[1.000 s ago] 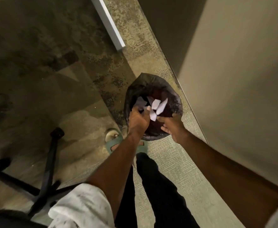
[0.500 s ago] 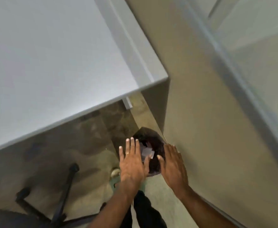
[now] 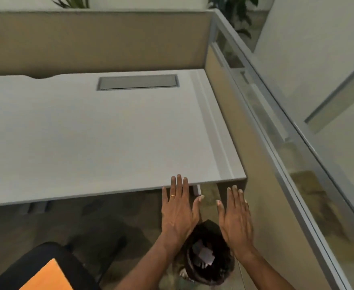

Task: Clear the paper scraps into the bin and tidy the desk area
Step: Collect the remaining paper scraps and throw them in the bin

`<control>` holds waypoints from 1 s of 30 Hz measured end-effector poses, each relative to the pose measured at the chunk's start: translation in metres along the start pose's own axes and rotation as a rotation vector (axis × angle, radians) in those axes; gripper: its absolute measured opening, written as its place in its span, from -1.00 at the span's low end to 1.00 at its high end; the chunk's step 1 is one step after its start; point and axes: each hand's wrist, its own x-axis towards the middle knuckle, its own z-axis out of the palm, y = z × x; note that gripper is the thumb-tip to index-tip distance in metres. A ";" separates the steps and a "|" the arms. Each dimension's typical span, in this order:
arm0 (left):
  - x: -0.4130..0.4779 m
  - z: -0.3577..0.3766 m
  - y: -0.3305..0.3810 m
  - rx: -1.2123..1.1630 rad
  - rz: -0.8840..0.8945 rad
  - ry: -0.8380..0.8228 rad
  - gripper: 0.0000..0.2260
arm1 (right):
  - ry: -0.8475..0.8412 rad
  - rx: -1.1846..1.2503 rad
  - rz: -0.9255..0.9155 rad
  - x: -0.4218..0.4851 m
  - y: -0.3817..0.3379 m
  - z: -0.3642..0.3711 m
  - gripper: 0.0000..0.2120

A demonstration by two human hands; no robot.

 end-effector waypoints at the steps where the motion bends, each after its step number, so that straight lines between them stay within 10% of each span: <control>1: -0.001 -0.006 -0.015 0.001 -0.031 0.013 -0.30 | -0.003 -0.002 -0.042 0.006 -0.016 -0.002 -0.35; 16: -0.084 -0.082 -0.221 -0.018 -0.575 0.161 -0.24 | -0.195 0.038 -0.612 -0.006 -0.272 0.033 -0.22; 30: -0.233 -0.059 -0.301 -0.139 -1.465 0.470 -0.39 | -0.498 -0.046 -1.470 -0.086 -0.452 0.110 -0.41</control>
